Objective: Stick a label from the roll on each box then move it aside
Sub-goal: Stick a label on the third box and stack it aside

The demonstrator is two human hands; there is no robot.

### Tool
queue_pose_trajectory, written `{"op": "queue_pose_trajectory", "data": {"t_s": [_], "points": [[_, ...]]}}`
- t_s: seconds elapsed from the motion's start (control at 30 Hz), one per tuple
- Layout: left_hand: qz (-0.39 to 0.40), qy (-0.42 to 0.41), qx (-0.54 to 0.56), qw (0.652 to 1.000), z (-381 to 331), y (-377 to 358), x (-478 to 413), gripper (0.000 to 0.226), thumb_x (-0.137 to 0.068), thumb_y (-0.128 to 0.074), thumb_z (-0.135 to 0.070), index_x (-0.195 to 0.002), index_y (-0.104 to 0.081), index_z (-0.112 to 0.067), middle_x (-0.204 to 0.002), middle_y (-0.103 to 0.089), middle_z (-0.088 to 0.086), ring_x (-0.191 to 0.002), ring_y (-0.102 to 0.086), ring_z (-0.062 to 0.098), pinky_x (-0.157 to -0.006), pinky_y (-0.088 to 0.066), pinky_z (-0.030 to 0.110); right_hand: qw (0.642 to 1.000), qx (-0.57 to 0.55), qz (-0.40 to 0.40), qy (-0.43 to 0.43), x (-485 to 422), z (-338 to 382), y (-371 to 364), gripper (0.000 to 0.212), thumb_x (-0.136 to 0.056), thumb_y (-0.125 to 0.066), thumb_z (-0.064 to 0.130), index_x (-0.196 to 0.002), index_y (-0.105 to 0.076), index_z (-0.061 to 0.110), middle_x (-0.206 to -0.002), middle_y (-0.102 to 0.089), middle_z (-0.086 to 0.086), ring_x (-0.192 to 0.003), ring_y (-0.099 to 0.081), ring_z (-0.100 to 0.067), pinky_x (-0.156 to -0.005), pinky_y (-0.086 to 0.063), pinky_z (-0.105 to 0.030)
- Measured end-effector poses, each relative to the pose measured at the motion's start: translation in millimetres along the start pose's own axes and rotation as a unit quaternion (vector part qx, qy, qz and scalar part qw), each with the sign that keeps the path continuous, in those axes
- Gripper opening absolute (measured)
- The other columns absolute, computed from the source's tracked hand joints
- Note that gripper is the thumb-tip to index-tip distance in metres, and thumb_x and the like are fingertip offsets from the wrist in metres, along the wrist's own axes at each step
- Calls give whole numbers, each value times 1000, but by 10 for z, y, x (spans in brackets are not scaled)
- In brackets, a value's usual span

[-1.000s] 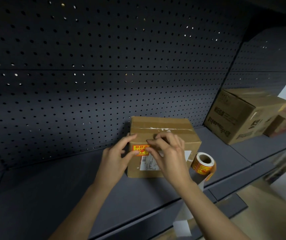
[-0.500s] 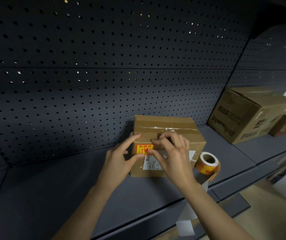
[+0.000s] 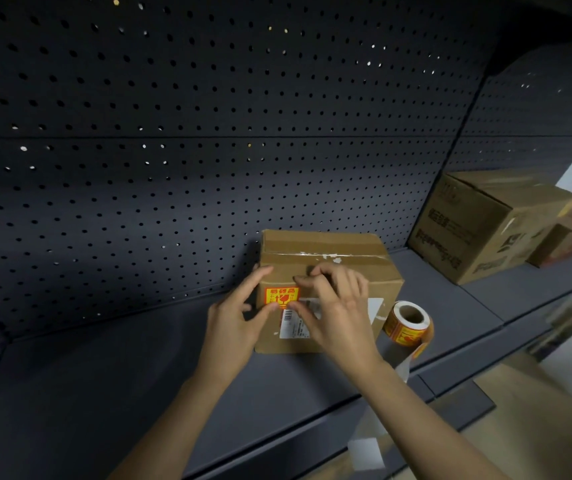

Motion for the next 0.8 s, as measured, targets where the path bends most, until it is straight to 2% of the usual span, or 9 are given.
{"op": "queue_pose_trajectory", "data": {"t_s": [0.1,0.2,0.3,0.4,0.47,0.5,0.57,0.67,0.8], "points": [[-5,19,22,1000,5,-20,2,75,-86,-75,-16,-142,-41,-52,-124,-56,-42,-109,-58,-15,-97,-49,19,998,-46,41,-5,-26,-36,29,40,-85,-75,39,-119,-66,21,-119,-56,-1,-114,-54,-20,-101,-38,-38],[3,54,52,997,87,-80,17,101,-81,-80,-20,-151,-16,-54,-125,-37,-59,-123,-41,-23,-109,-38,23,992,-103,14,-64,41,-177,233,48,-89,-72,33,-133,-58,19,-135,-49,-2,-130,-46,-18,-110,-40,-38],[15,119,81,989,280,-150,37,114,-69,-83,-49,-152,-5,-53,-132,-29,-52,-139,-36,1,-114,-36,36,972,-126,-50,-192,211,-492,487,64,-90,-70,37,-146,-44,22,-152,-34,0,-144,-32,-16,-117,-30,-33],[47,153,90,983,414,-241,31,112,-62,-81,-68,-154,-19,-45,-138,-53,-30,-133,-50,5,-109,-45,43,913,-197,-15,-356,443,-874,480,93,-84,-70,50,-158,-17,28,-162,-20,9,-149,-22,-11,-119,-25,-35],[55,146,90,984,424,-310,39,84,-70,-80,-58,-144,-43,-41,-126,-66,-20,-120,-61,4,-102,-51,45,862,-291,21,-415,574,-1019,331,108,-79,-72,56,-159,-5,29,-158,-29,17,-145,-29,-3,-120,-27,-38],[54,141,89,984,411,-339,50,67,-77,-79,-48,-136,-52,-38,-120,-69,-19,-114,-64,3,-100,-53,44,840,-338,40,-422,618,-1041,244,107,-80,-73,53,-159,-5,29,-151,-37,24,-139,-38,3,-118,-31,-38],[41,139,83,986,412,-376,65,44,-87,-74,-30,-129,-60,-32,-113,-72,-19,-107,-67,1,-98,-54,44,824,-386,68,-409,674,-1072,95,82,-87,-74,38,-154,-27,25,-135,-59,23,-123,-56,4,-113,-41,-41],[22,137,82,987,379,-367,58,38,-92,-68,-24,-129,-61,-29,-109,-73,-19,-105,-67,1,-97,-54,43,831,-388,26,-397,678,-1094,91,39,-92,-70,20,-129,-57,20,-119,-71,9,-113,-66,-8,-104,-50,-46],[-3,105,93,990,170,-317,-11,35,-94,-65,-24,-128,-59,-31,-111,-72,-17,-107,-67,2,-95,-54,38,839,-403,-28,-365,563,-1009,337,35,-93,-68,13,-127,-59,16,-118,-72,8,-112,-66,-8,-98,-54,-31]]}}
Point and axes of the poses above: each hand's wrist, its own x-axis away from the middle knuckle, its own y-axis out of the back of the hand, z = x × y, the point moved 8 cm from there along -x, towards the middle knuckle
